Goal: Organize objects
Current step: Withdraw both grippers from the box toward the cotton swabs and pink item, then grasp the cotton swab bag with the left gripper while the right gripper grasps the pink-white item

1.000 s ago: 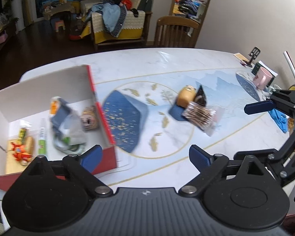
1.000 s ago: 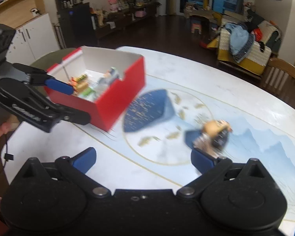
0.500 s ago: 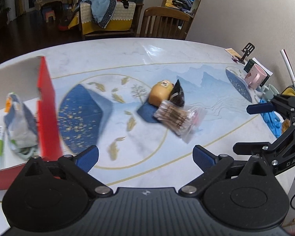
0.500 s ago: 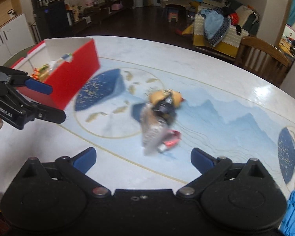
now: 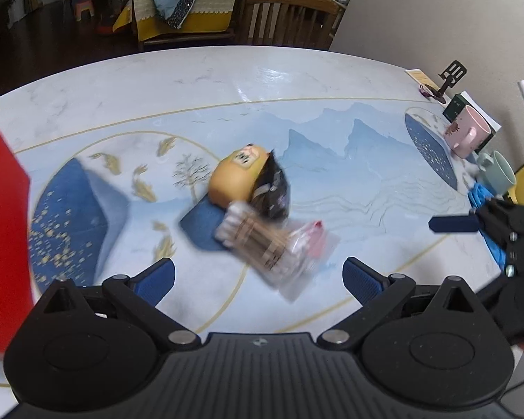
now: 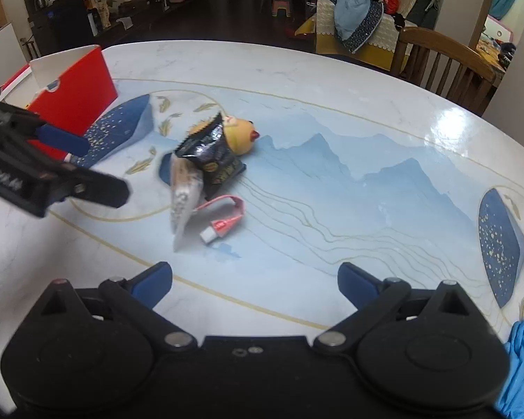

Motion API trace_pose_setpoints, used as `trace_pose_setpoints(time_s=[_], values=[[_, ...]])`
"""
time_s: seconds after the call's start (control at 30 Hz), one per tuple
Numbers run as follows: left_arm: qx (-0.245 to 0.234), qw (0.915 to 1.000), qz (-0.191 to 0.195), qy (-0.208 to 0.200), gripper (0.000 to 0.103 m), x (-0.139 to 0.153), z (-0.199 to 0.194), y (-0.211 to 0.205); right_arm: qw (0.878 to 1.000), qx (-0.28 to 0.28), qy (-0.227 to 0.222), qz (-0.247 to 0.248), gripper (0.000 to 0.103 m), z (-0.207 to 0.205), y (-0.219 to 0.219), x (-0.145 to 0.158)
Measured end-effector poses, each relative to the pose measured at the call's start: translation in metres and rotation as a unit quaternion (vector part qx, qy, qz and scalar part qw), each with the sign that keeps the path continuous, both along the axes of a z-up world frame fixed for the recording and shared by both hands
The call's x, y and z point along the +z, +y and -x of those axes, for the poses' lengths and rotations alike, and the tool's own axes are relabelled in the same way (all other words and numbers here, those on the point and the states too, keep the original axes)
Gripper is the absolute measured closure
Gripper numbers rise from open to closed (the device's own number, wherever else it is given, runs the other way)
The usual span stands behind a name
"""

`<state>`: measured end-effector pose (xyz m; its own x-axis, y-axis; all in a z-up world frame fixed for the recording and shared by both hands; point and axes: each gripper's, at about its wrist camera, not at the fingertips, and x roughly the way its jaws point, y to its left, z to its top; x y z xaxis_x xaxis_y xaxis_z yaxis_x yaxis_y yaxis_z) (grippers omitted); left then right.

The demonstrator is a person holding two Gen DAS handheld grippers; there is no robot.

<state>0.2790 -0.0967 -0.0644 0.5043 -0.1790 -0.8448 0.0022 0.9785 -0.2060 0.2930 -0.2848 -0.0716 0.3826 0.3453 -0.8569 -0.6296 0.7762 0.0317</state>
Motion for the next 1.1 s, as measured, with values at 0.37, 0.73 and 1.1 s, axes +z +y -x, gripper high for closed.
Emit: trace_pose_setpoints(time_s=[0.37,0.73,1.1], values=[[0.001,0.9993,-0.033,0.017,0.0,-0.025,-0.043,-0.028,1.0,0.008,0.014,-0.004,0.002,-0.013,0.001,-0.018],[0.016,0.9986,-0.026,0.044,0.0,-0.052,-0.046,-0.011,0.999,0.031,0.024,-0.007,0.007,-0.026,0.027,-0.04],[0.033,0.9985,-0.012,0.041,0.001,-0.061,-0.032,0.019,0.998,0.062,0.021,-0.003,0.02,-0.036,0.056,-0.053]])
